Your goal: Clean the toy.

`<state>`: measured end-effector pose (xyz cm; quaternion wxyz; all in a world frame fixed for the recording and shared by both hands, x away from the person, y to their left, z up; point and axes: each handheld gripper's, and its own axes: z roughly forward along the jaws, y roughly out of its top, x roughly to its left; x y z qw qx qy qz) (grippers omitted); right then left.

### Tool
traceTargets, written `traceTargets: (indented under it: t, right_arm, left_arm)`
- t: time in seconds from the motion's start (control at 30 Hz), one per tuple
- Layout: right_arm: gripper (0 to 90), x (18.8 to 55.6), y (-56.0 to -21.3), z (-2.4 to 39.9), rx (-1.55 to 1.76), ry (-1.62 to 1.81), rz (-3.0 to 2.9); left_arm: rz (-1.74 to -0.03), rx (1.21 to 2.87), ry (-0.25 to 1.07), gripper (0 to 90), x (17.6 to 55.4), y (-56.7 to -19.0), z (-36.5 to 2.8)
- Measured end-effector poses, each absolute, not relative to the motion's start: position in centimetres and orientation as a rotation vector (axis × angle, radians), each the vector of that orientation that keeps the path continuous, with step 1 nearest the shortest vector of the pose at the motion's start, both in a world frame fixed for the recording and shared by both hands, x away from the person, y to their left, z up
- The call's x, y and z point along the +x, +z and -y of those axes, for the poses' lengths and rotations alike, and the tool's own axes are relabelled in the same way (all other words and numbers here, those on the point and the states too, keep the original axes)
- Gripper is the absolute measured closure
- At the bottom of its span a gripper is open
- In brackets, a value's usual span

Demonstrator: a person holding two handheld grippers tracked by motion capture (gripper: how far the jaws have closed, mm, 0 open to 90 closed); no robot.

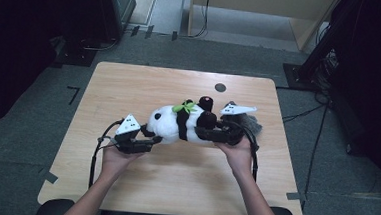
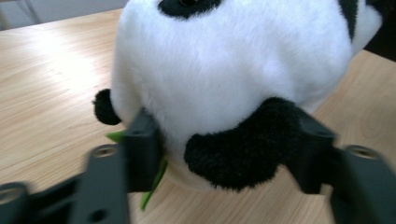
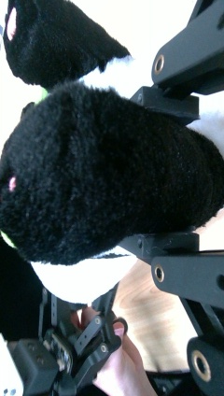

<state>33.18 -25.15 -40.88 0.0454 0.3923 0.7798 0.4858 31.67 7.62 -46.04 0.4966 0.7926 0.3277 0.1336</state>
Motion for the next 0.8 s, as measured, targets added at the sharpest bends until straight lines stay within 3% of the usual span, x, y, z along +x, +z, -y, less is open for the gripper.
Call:
traceTargets:
  t: [0.07,0.17,0.63,0.8]
  right_arm:
    - [39.7,33.2,-40.9,25.3,1.156,1.458,-2.34]
    - [30.7,33.3,-41.0,25.8,1.102,1.511,-2.299]
    - [23.1,33.1,-43.3,27.1,0.939,1.545,-2.376]
    - [14.2,33.2,-44.1,25.7,0.862,1.472,-2.405]
  left_arm:
    - [-0.807,1.921,0.281,59.9,31.5,-45.4,-7.7]
    - [-0.802,1.882,0.239,65.5,31.7,-44.7,-8.5]
    - [-0.862,1.812,0.127,66.7,32.4,-42.8,-11.1]
    - [-0.881,1.816,0.034,66.1,32.6,-43.0,-10.6]
